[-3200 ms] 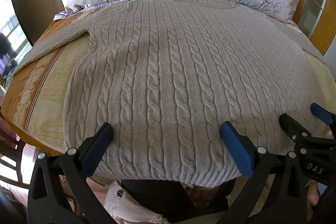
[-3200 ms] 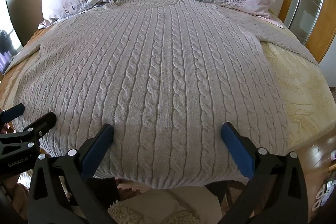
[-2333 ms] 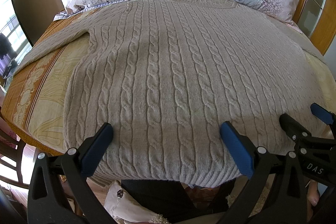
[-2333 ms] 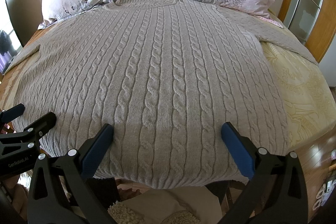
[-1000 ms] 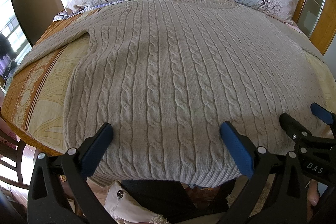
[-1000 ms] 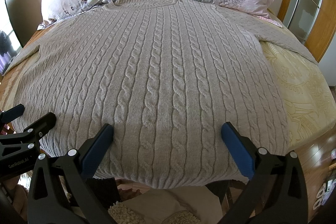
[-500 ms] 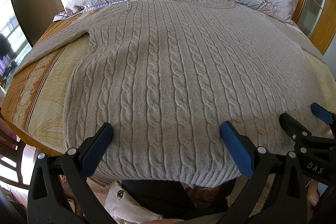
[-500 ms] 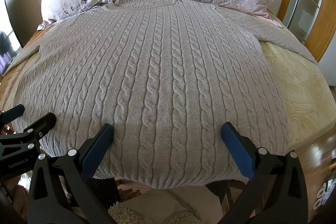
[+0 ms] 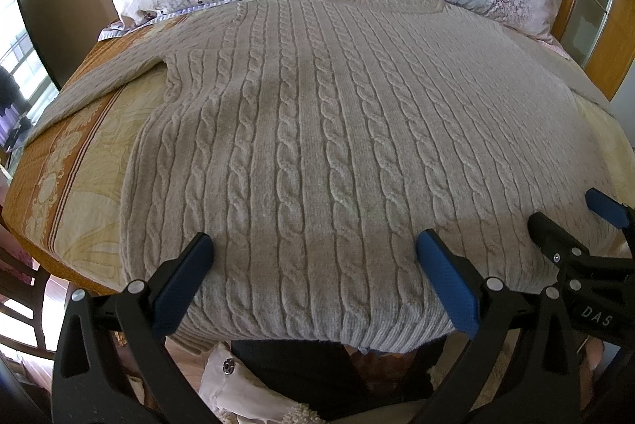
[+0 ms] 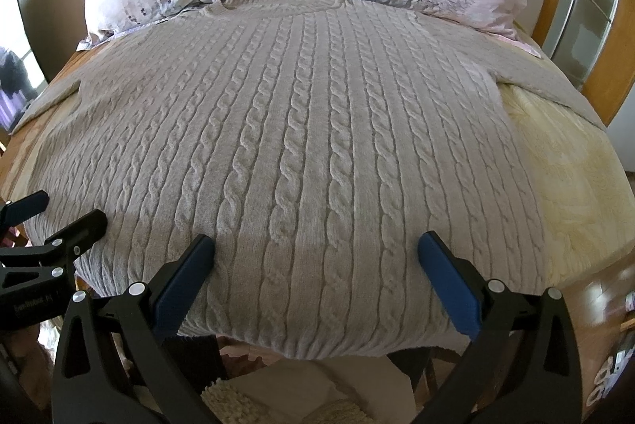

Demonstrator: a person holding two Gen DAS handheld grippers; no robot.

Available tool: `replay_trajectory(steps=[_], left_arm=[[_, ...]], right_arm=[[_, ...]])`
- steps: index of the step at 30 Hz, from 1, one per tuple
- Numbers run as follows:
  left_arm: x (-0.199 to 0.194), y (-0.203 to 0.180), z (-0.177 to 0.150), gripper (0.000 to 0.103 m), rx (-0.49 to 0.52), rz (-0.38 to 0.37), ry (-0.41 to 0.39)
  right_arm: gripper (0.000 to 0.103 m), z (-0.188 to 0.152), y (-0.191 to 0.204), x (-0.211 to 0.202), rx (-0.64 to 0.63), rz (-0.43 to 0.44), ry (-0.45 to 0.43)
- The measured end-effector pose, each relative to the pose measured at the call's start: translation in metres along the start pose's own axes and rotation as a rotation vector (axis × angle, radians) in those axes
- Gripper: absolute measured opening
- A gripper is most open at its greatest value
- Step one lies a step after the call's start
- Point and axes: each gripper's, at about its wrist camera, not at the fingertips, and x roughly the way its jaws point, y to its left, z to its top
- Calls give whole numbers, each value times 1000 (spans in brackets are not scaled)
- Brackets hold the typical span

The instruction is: Fold small clothes

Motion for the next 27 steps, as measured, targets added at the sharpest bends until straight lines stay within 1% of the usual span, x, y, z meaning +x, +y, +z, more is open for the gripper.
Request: replay_trajectory(steps=[4,9,11,13,15,17,18,19,24,25,27], left_arm=[[-1,-1,0,101,7,1,-3],[3,-7,10,101,62,29,-11],[5,-10,15,101,89,31,-13],[9,-13,22,101,121,30,-12],[13,-15,28,101,138,23,-6],[18,-14,36,101,146,9,5],[19,-14,39,101,149,4,9],[21,-14,44,101,154,0,11],[21,-14,63,101,168,-20,-25],[21,-13,68,101,163,-29,-32],[23,-11,79,101,145,-68,-30]], right_arm=[[102,-4,-2,1,-43,46,-38],[102,-7,-7,6,-101,101,-87],[102,-6,-8,8,-114,117,-88],[102,1,-15,8,-98,151,-87],[102,13,-35,4,-17,153,-118],[102,31,-69,1,94,128,-152],[102,39,-88,0,155,116,-167],[100,50,-115,0,244,98,-178],[77,78,-212,12,540,85,-183],[75,82,-234,18,605,73,-172],[66,86,-262,29,699,51,-157]])
